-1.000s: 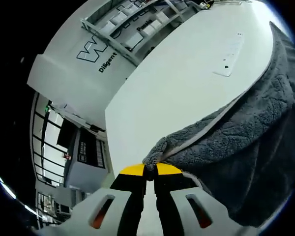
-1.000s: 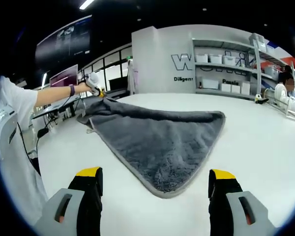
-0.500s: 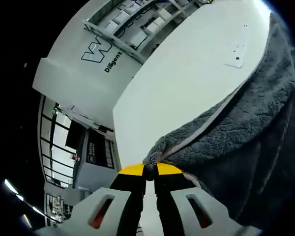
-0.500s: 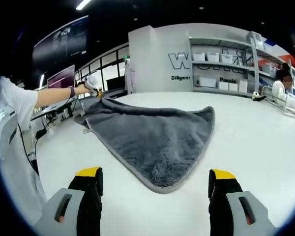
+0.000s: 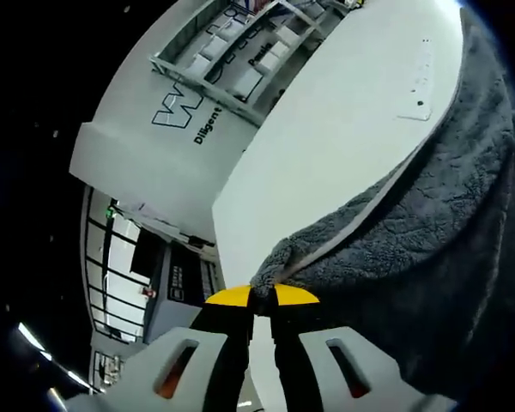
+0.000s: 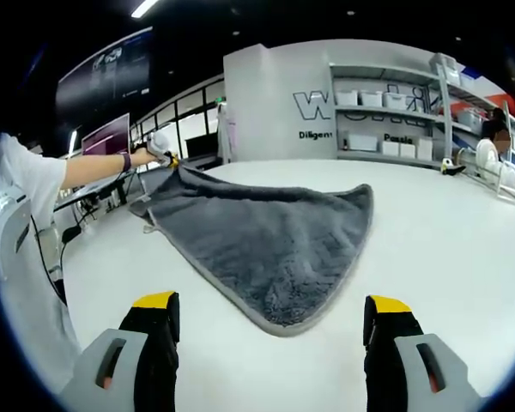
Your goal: Open the folded towel by lifting each exposed corner and separating the folded layers until the towel lies flat within the target outline without major curled edges
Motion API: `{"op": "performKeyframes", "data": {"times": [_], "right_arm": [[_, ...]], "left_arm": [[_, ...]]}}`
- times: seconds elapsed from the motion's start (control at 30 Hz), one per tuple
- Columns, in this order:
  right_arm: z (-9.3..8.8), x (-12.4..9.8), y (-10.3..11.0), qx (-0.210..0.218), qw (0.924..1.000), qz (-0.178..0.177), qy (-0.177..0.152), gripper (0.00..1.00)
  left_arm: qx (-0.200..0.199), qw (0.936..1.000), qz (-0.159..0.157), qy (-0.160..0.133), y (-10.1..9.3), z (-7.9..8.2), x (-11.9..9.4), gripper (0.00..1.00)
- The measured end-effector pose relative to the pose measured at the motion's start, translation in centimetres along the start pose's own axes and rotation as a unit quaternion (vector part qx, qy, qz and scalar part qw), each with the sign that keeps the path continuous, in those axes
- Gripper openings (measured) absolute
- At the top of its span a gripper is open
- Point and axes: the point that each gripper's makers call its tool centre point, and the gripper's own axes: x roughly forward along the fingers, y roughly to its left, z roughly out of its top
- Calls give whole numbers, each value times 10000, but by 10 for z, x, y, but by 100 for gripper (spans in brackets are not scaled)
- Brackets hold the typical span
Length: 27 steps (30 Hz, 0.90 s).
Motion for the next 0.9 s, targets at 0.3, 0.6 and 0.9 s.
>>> {"op": "performKeyframes", "data": {"times": [0.3, 0.6, 0.9], "right_arm": [[0, -2, 0, 24, 10000, -24, -20, 90], [2, -5, 1, 21, 10000, 10, -74, 90], [2, -10, 0, 38, 9999, -24, -124, 90]], "left_arm": [[-347, 9989, -312, 66, -5, -6, 0, 8], [-507, 9970, -518, 282, -7, -12, -2, 19], [-667, 9953, -619, 315, -8, -6, -15, 34]]}}
